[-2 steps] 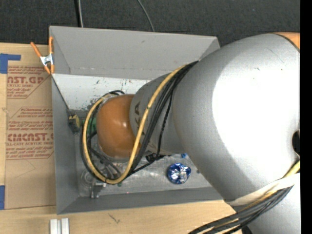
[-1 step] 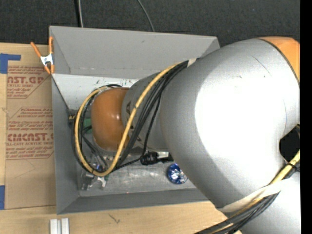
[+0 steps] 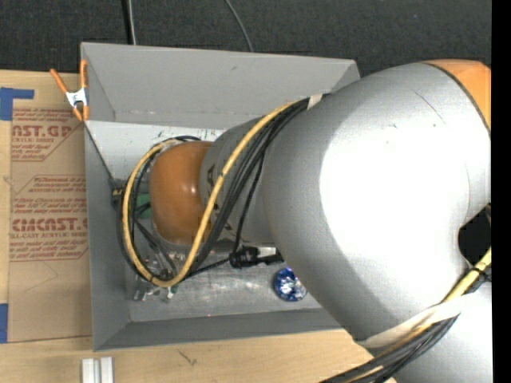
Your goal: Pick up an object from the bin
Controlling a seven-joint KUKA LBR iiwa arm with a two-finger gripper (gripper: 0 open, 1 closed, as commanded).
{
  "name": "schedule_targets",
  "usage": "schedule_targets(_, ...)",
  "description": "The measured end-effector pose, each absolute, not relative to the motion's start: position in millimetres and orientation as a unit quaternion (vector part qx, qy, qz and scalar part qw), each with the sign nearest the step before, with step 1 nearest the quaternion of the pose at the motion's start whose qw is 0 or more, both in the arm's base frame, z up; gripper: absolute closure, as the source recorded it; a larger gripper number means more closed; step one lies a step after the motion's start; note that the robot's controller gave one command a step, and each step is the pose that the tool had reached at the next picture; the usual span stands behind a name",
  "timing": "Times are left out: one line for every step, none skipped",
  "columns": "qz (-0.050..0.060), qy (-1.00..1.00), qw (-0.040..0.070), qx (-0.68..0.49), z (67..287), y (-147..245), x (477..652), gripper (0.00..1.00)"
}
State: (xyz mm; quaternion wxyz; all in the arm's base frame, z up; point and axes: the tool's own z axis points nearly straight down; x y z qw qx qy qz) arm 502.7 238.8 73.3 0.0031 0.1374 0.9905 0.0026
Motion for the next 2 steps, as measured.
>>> schedule_targets(0.001, 0.991, 0.000, 0.137, 76, 239, 502.8, 1.00)
schedule_targets(0.003, 0.991, 0.003, 0.136, 174, 241, 504.4, 1.00)
